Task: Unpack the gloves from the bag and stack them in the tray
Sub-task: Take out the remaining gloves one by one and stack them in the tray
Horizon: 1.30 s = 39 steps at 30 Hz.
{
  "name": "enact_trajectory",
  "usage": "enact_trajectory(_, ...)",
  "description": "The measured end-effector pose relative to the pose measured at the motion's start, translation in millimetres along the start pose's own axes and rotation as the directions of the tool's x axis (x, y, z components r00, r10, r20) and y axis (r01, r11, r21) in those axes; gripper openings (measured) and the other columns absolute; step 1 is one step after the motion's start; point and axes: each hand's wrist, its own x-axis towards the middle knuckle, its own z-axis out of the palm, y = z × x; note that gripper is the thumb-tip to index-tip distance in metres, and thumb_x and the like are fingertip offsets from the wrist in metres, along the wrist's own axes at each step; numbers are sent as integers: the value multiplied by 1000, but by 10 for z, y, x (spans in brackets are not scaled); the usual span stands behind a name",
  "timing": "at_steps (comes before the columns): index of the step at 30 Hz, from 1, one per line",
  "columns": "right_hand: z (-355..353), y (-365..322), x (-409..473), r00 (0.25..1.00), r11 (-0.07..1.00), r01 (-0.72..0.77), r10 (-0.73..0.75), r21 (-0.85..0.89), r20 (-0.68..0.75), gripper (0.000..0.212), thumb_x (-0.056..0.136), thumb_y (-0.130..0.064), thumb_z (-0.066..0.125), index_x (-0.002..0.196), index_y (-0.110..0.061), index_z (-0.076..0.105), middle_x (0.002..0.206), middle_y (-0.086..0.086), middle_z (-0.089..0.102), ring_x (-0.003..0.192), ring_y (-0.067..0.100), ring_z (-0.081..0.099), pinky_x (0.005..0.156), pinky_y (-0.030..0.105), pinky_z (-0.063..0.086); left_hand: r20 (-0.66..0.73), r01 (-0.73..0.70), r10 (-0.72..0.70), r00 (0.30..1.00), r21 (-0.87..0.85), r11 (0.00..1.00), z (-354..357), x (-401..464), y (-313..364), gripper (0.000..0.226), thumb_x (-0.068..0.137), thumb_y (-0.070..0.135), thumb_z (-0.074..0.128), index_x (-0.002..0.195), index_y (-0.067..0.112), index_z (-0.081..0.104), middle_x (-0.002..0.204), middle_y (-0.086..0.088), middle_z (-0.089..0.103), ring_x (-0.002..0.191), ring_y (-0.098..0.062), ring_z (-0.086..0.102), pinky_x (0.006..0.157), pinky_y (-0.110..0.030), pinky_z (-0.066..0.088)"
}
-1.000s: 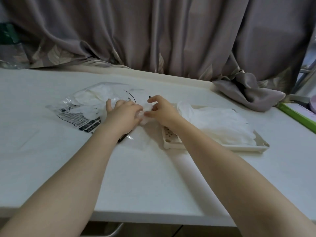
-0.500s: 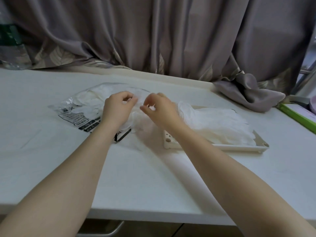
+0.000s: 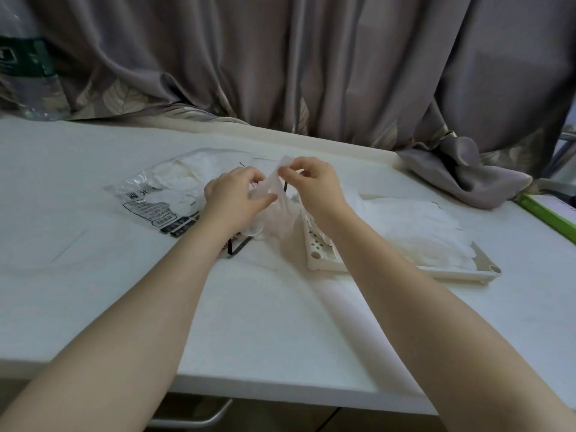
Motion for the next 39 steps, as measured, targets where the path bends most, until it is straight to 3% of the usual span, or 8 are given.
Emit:
enact_trajectory(8, -172, -221, 31, 963, 825, -136, 241, 548, -124, 27, 95, -8, 38, 70, -15, 45, 66, -1, 44, 63, 12, 42, 62, 25, 37, 91, -12, -14, 996, 287, 958, 91, 5, -112, 29, 85, 38, 61, 107, 19, 55, 99, 2, 50, 110, -23, 49, 100, -35, 22)
enact_trajectory(18, -664, -93, -75, 780, 464, -178, 605, 868, -163, 32, 94, -12, 42, 63, -13, 48, 56, -3, 48, 58, 14, 48, 63, 26, 42, 94, 81, -159, 983, 555, 828, 124, -10, -213, 24, 89, 41, 51, 101, 22, 60, 111, -3, 59, 113, -25, 47, 107, -41, 19)
enact_trajectory(21, -777, -103, -189, 786, 439, -227, 609, 869, -103, 34, 96, -14, 36, 62, -16, 37, 54, -3, 40, 47, 11, 45, 51, 21, 41, 60, 113, -163, 985, 486, 867, 78, -64, -73, 30, 83, 38, 53, 110, 25, 58, 120, 1, 55, 124, -26, 36, 110, -47, 8)
enact_trajectory(24, -868, -135, -311, 827, 161, -193, 557, 968, 73, 36, 97, -14, 36, 61, -15, 38, 38, -6, 41, 33, 9, 49, 39, 12, 41, -98, -167, 192, 976, 221, 961, 42, -155, 244, 62, 69, 52, 48, 122, 19, 55, 129, -5, 49, 126, -29, 36, 105, -44, 19)
enact_trajectory(28, -963, -161, -364, 843, 84, -239, 513, 967, 164, 33, 100, -21, 35, 73, -9, 49, 68, 1, 51, 64, 17, 53, 60, 23, 43, 251, -496, 463, 850, 89, 864, 240, -433, 699, 97, 56, 63, 62, 139, 32, 21, 139, 1, 27, 128, -21, 29, 98, -32, 22)
enact_trajectory(33, -1177, -218, -464, 862, -8, -195, 475, 981, 175, 40, 99, -13, 31, 67, -5, 54, 52, 2, 52, 53, 15, 55, 55, 20, 47, -21, -386, 393, 919, -234, 892, 336, -511, 861, 47, 78, 15, 59, 123, 19, 44, 117, -6, 51, 98, -15, 50, 78, -23, 41)
enact_trajectory(36, -1385, -125, -514, 804, 168, -271, 582, 948, 126, 30, 94, -10, 41, 66, -9, 50, 44, -1, 51, 36, 12, 53, 38, 15, 43, 162, -62, 192, 968, -587, 807, 215, -473, 1026, 22, 87, -1, 49, 87, 16, 63, 85, 1, 63, 76, -10, 57, 64, -16, 43)
enact_trajectory(39, -1622, 39, -549, 758, 505, -440, 653, 742, 4, 32, 91, -13, 44, 59, -12, 47, 46, 0, 47, 32, 12, 44, 35, 15, 33, 400, 326, 7, 917, -757, 566, 102, -405, 1163, 23, 91, 5, 42, 89, 11, 64, 84, -6, 64, 77, -19, 59, 61, -23, 46)
